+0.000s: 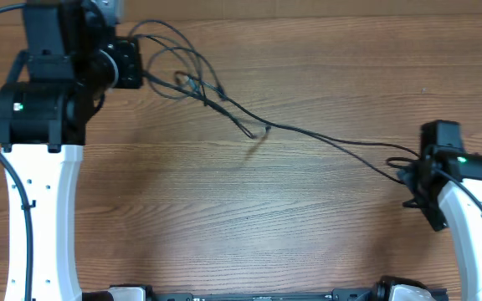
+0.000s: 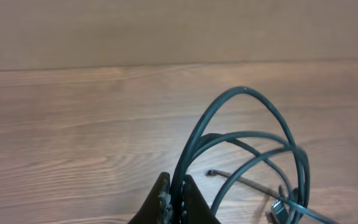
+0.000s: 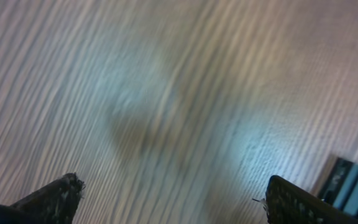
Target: Untangle cables
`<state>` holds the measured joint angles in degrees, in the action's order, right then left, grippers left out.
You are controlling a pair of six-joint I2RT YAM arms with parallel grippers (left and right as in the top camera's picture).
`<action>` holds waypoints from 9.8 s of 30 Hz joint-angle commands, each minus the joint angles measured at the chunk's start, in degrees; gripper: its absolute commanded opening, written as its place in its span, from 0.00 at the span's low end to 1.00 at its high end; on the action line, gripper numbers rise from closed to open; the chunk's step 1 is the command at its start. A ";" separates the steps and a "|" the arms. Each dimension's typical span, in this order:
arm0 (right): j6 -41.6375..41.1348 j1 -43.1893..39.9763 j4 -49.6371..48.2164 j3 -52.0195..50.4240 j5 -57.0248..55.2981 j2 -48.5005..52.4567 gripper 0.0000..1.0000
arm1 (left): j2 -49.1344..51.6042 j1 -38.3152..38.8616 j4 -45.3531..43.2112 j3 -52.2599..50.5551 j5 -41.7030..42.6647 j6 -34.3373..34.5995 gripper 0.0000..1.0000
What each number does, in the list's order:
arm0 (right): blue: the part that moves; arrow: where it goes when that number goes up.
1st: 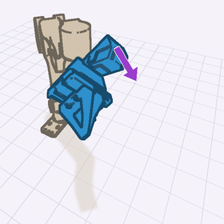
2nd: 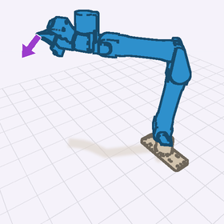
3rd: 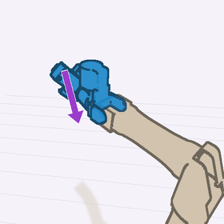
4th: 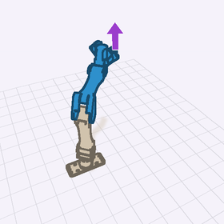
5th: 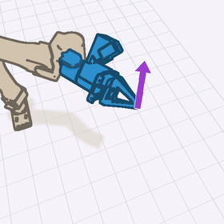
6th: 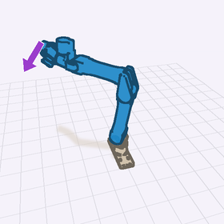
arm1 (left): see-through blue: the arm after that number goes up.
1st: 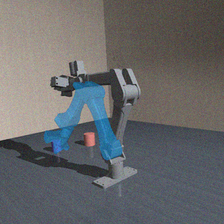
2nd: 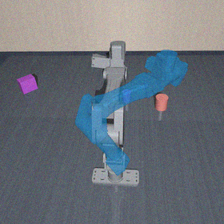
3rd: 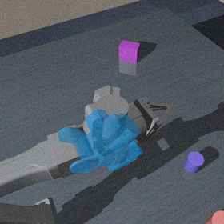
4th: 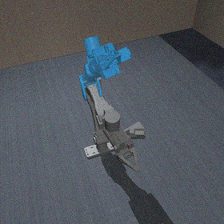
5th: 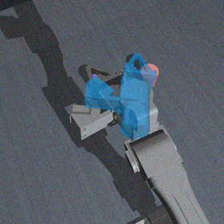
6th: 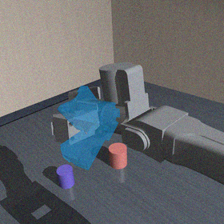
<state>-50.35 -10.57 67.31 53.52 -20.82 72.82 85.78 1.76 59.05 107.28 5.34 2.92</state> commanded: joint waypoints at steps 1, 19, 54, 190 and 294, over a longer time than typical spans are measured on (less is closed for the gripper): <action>2.08 -4.79 -0.13 -0.68 -2.47 0.17 0.93 | -1.60 -3.39 -1.01 1.27 -3.26 0.57 0.04; 40.68 -8.72 -15.21 -0.68 47.89 0.17 0.99 | -1.51 -6.14 -2.14 1.25 27.93 -4.61 0.04; 38.29 31.93 -44.74 -0.63 63.30 0.17 0.88 | 5.84 18.51 -1.60 1.18 31.71 -13.42 0.04; 31.69 33.18 -64.24 2.60 47.41 -3.39 0.04 | 5.86 18.40 23.47 1.09 24.02 -33.81 0.04; 8.76 22.45 -68.76 2.60 65.16 -3.37 0.04 | 23.52 21.77 4.09 1.07 42.73 -1.38 0.24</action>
<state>-41.80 11.77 -0.86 54.43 43.55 70.24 108.73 22.94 63.33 107.39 48.01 1.48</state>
